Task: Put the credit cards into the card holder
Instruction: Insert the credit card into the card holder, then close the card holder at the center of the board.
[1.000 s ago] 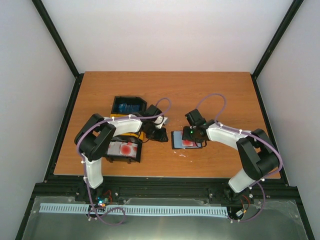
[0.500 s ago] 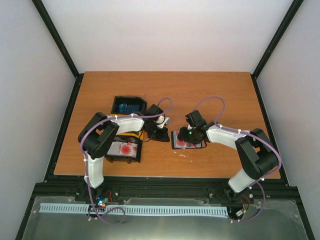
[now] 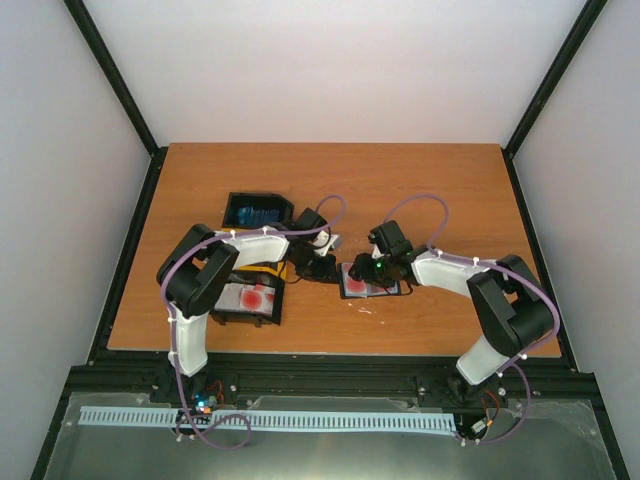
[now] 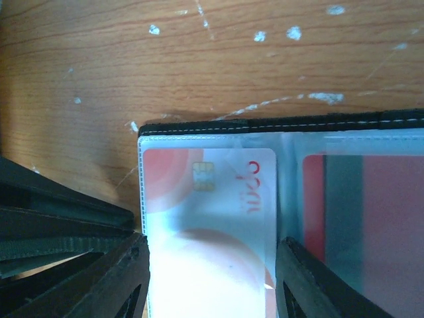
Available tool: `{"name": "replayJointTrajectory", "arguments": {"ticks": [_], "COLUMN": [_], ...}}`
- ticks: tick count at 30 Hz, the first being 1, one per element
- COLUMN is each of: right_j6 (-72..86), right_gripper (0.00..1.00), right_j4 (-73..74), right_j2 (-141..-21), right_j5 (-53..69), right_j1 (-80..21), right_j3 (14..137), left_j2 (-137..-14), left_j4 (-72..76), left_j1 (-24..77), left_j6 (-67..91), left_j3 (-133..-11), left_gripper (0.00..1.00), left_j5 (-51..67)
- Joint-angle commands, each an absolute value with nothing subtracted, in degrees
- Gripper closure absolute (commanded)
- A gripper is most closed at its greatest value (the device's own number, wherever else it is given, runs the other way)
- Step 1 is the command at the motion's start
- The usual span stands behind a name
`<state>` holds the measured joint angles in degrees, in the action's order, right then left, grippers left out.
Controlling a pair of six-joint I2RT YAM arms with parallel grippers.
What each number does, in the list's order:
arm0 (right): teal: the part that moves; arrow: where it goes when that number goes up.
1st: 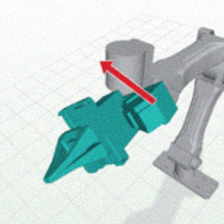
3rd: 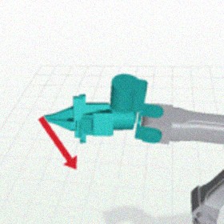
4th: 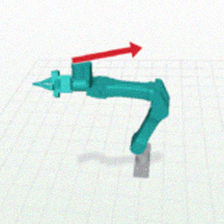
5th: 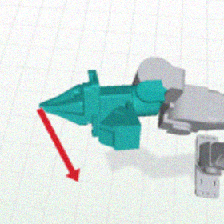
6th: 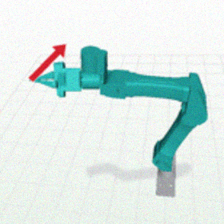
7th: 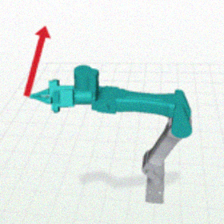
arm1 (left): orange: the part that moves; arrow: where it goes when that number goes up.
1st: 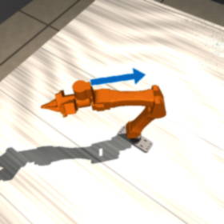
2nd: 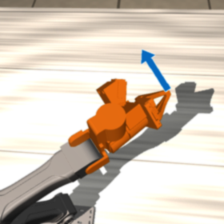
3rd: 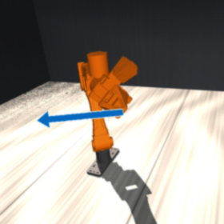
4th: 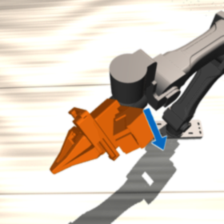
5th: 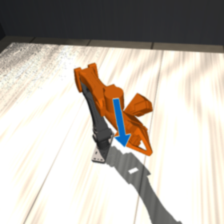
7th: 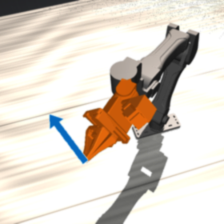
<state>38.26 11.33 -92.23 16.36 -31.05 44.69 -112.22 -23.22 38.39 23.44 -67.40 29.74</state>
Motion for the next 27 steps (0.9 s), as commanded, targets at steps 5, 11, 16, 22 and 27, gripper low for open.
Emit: {"name": "replayJointTrajectory", "arguments": {"ticks": [5, 11, 16, 22, 27], "right_j6": [32.8, 30.3, 32.2, 32.3, 30.9], "right_gripper": [0.46, 0.42, 0.27, 0.31, 0.38], "right_j4": [25.0, 38.1, 47.7, 47.9, 46.0], "right_j2": [-84.2, -85.6, -89.1, -93.0, -96.4], "right_j5": [1.2, -12.4, -22.6, -24.0, -24.8], "right_j1": [-31.9, -34.4, -35.2, -35.2, -35.2], "right_j3": [49.9, 56.0, 61.0, 60.2, 60.2], "left_j2": [-105.4, -96.2, -93.5, -93.5, -93.2], "left_j4": [-21.8, -15.3, -11.3, -11.1, -11.2], "left_j1": [38.9, 37.1, 35.6, 35.5, 35.5], "left_j6": [26.3, 27.0, 28.4, 28.5, 28.4], "left_j3": [-65.3, -62.3, -60.7, -60.3, -59.1], "left_gripper": [0.82, 0.64, 0.57, 0.56, 0.55], "left_j5": [17.3, 12.3, 15.3, 16.7, 17.2]}}
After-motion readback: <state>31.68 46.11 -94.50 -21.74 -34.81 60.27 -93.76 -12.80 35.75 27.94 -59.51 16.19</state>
